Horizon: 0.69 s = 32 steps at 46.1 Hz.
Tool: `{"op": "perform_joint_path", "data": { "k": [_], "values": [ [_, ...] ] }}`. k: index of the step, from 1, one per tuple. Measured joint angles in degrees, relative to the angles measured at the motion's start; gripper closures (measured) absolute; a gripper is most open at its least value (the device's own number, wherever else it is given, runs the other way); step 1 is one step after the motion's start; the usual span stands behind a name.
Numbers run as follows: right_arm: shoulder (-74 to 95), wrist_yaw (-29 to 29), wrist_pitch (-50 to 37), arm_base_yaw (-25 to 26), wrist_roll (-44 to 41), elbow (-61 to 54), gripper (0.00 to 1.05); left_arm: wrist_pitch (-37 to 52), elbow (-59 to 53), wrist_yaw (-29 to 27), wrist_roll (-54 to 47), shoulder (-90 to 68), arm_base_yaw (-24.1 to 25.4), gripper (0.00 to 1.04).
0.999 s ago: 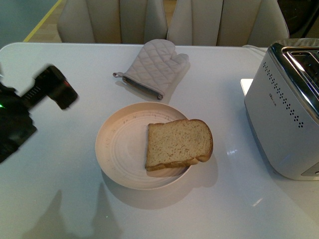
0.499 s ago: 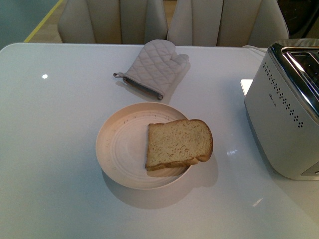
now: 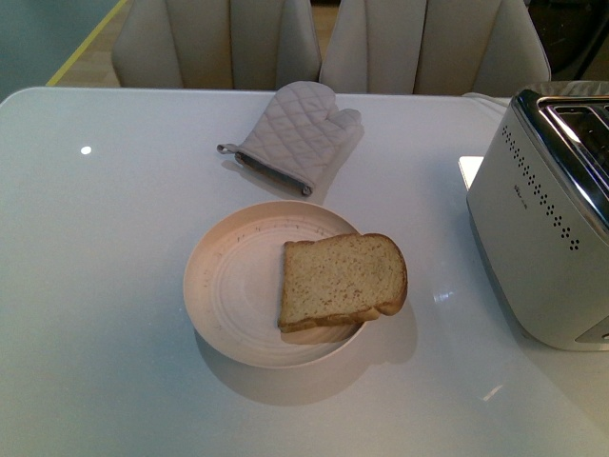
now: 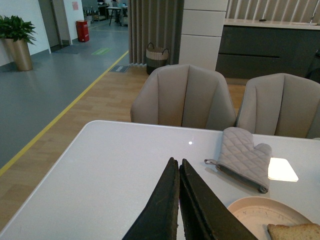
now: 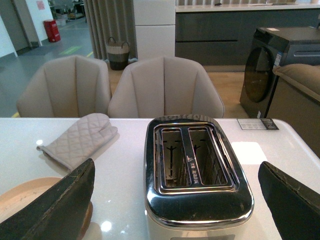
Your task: Put bread into toaster
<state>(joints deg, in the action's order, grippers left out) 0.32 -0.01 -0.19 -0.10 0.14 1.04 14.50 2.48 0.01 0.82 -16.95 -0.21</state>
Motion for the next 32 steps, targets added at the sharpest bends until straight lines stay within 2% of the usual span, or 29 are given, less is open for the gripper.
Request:
{"op": "perform_joint_path", "data": {
  "k": [18,22,32],
  "values": [
    [0.0,0.0,0.0,0.0,0.0,0.0,0.09,-4.2,-1.8,0.0,-0.2,6.7,0.0,1.02],
    [0.0,0.0,0.0,0.0,0.0,0.0,0.09,-13.5,-1.8,0.0,-0.2,14.2,0.0,1.02],
    [0.0,0.0,0.0,0.0,0.0,0.0,0.09,-14.4,-1.8,0.0,-0.2,16.6,0.0,1.02]
  ]
}}
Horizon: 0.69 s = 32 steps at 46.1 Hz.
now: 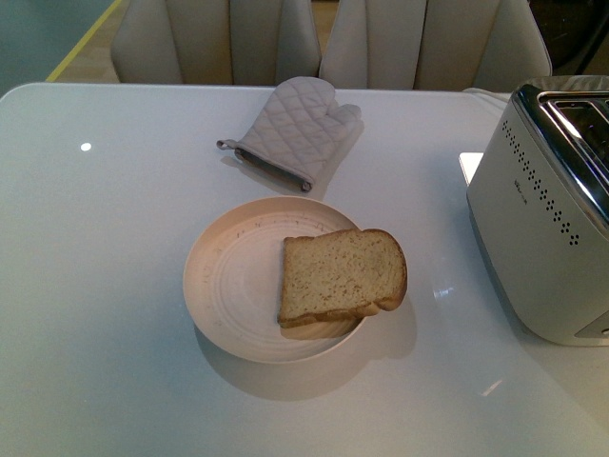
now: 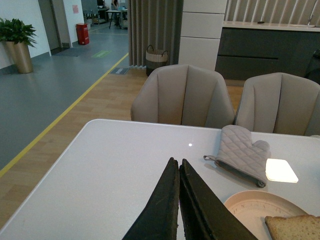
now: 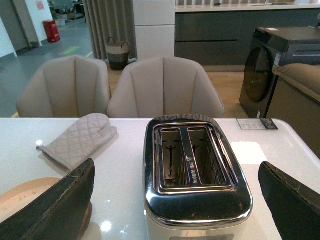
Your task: Put bread into toaster
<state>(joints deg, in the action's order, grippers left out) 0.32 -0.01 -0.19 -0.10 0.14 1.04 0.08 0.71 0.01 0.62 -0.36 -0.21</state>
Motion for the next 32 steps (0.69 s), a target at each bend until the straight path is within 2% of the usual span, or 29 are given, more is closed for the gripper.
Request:
{"op": "perform_joint_path", "data": {
  "k": [4,9,13,14,17,25,30,32],
  "values": [
    [0.0,0.0,0.0,0.0,0.0,0.0,0.09,0.0,0.0,0.0,0.0,0.0,0.0,0.99],
    [0.9,-0.8,1.5,-0.2,0.4,0.4,0.09,0.0,0.0,0.0,0.0,0.0,0.0,0.82],
    [9.7,-6.6,17.5,-3.5,3.0,7.0,0.09,0.0,0.0,0.0,0.0,0.0,0.0,0.67],
    [11.9,-7.2,20.5,-4.6,3.5,8.3,0.09,0.0,0.0,0.0,0.0,0.0,0.0,0.66],
    [16.1,-8.7,26.4,-8.6,5.3,10.3,0.09,0.0,0.0,0.0,0.0,0.1,0.0,0.52],
    [21.3,-9.6,24.7,-14.8,8.0,15.0,0.09,0.0,0.0,0.0,0.0,0.1,0.0,0.29],
    [30.3,-6.0,19.3,-16.7,11.1,20.0,0.09,0.0,0.0,0.0,0.0,0.1,0.0,0.08],
    [35.3,-4.6,16.5,-17.0,12.5,21.2,0.09,0.0,0.0,0.0,-0.1,0.1,0.0,0.06]
  ]
}}
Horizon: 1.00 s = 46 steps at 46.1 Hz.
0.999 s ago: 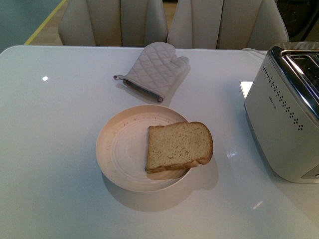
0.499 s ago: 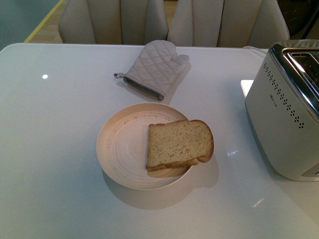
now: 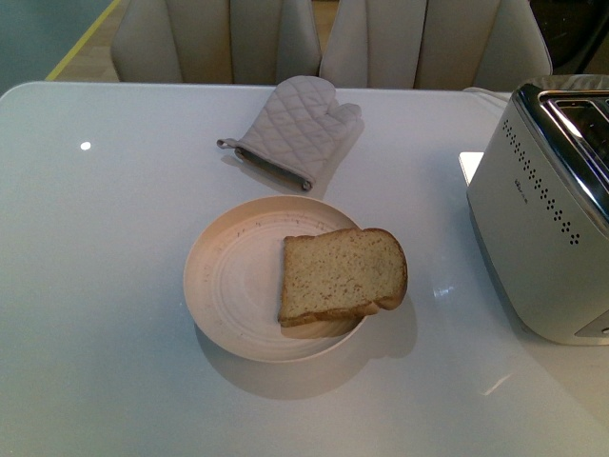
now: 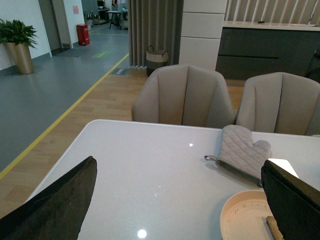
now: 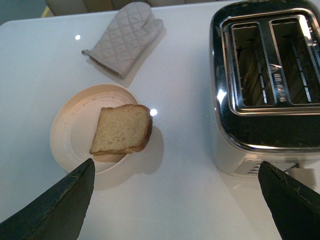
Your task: Put bread into toaster
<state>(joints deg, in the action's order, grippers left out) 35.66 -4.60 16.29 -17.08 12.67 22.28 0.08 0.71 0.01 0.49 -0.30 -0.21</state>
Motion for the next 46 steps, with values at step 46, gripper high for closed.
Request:
{"op": "perform_joint_path", "data": {
  "k": [46],
  "values": [
    [75.5,13.4,-31.1,-0.9,16.2,21.2,0.09,0.0,0.0,0.0,0.0,0.0,0.0,0.07]
  ]
}}
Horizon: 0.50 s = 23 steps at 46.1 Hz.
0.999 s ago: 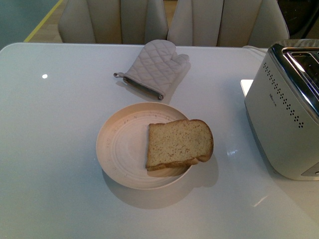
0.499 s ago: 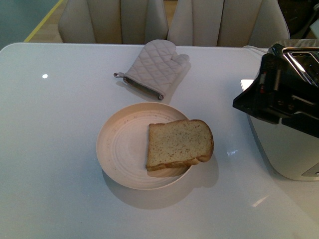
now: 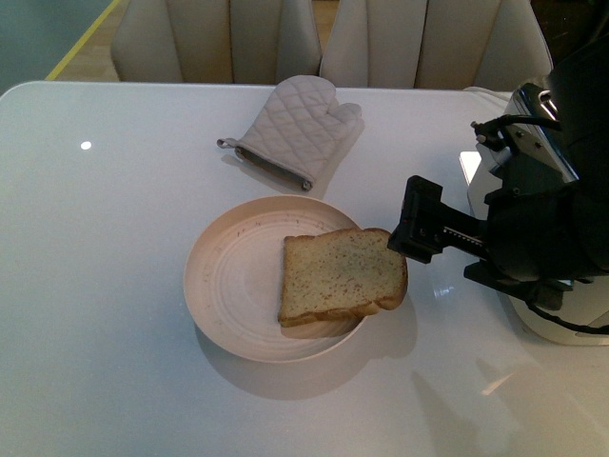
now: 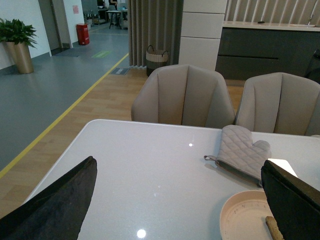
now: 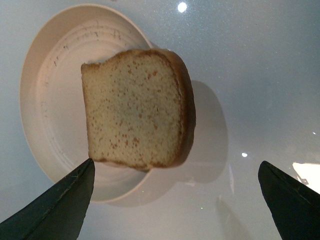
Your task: Put bread into toaster
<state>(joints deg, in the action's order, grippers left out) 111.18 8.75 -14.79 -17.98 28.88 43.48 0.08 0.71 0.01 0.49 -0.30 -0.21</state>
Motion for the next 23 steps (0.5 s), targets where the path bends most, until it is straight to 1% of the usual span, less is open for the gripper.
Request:
{"op": "perform_joint_path", "data": {
  "k": [8,23],
  "values": [
    [7.6,1.6,-2.0,-0.9,2.9,5.2,0.09,0.0,0.0,0.0,0.0,0.0,0.0,0.07],
    [15.5,2.9,-1.9,-1.5,6.3,13.0,0.09,0.0,0.0,0.0,0.0,0.0,0.0,0.07]
  ]
}}
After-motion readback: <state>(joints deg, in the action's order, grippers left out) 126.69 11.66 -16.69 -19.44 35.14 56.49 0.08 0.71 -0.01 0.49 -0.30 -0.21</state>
